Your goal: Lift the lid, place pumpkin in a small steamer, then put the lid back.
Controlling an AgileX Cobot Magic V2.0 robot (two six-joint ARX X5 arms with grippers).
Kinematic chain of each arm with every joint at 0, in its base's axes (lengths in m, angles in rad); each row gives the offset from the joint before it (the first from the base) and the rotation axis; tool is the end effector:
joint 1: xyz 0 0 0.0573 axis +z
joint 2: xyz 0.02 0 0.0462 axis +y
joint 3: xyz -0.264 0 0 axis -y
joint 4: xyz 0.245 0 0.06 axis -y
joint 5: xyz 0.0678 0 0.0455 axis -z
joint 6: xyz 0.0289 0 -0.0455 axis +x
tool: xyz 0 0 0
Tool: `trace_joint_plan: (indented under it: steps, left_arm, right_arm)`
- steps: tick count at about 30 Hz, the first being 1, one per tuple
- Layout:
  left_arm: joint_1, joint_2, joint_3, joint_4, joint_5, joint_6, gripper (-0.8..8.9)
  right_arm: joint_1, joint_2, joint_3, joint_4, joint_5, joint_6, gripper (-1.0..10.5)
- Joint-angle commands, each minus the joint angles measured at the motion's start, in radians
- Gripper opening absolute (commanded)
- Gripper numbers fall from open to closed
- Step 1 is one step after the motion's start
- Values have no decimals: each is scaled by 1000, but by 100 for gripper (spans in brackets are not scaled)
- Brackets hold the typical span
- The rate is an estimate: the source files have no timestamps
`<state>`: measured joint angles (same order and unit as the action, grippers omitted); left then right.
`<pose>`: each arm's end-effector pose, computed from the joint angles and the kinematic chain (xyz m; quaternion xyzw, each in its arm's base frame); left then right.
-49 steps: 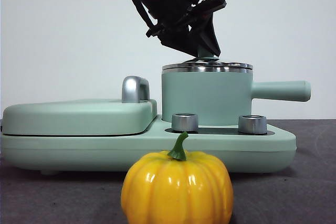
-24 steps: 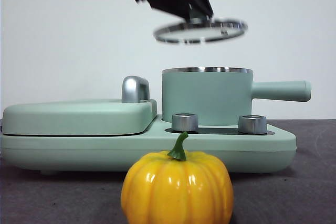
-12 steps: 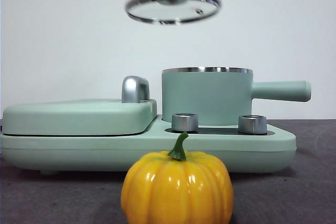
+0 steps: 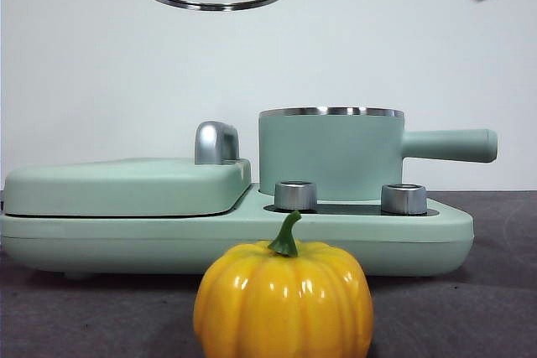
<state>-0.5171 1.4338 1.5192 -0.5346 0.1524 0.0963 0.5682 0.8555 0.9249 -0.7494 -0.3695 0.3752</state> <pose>0.2671 -0.1569 0.4039 0.0847 0.2034 -0.3305 0.9178 0.1299 0.0953 0.3201 0.1244 0.4055 0.3566 0.8324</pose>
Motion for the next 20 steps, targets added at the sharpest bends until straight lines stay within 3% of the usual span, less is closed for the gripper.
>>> trace_joint_plan:
  steps: [1,9,20]
  left_arm:
    - [18,-16,26,13,0,16,18]
    - [89,-17,26,-25,0,16,18]
    - [144,-17,26,-66,0,15,18]
  right_arm:
    - [124,77,12,25,96,33,420]
    - [373,329,13,76,261,75,453]
    - [505,599,27,144,280,97,489]
